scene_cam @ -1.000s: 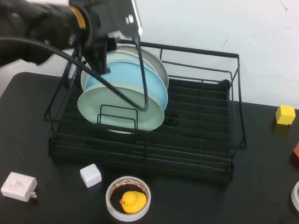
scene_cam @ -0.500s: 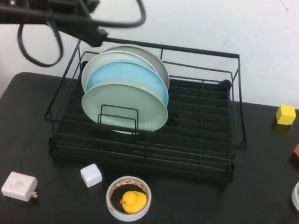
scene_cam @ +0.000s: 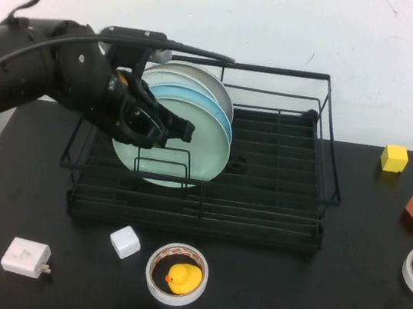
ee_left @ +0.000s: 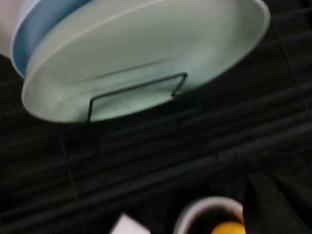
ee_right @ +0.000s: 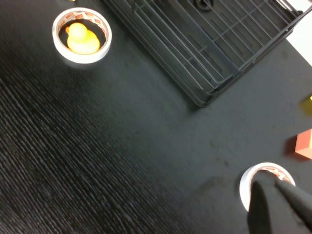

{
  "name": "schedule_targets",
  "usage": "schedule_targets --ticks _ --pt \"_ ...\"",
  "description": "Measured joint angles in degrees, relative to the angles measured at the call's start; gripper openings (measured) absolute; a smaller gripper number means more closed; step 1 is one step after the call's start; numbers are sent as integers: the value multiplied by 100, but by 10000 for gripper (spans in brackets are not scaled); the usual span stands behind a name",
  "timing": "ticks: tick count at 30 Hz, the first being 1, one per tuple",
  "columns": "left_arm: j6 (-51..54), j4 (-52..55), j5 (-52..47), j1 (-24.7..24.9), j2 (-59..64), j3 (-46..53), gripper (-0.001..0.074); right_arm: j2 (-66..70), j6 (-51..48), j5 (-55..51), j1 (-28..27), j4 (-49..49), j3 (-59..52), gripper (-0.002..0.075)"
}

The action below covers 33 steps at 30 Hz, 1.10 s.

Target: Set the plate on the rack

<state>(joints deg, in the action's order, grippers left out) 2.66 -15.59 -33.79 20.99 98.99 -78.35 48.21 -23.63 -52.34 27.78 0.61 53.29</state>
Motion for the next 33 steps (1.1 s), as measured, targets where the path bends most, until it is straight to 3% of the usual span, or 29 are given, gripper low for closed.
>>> schedule_targets --ticks 7,16,22,33 --pt "-111 -60 600 0 -102 0 0 -60 0 -42 0 137 -9 1" --pt "341 -75 60 -77 -1601 151 0 -1109 11 768 0 519 -1238 1" --pt "592 -193 -97 -77 -3301 1402 0 -1807 19 1395 0 -140 -2391 1" --pt "464 -217 431 -77 -6567 3978 0 -2193 33 1908 0 -1184 -3367 0"
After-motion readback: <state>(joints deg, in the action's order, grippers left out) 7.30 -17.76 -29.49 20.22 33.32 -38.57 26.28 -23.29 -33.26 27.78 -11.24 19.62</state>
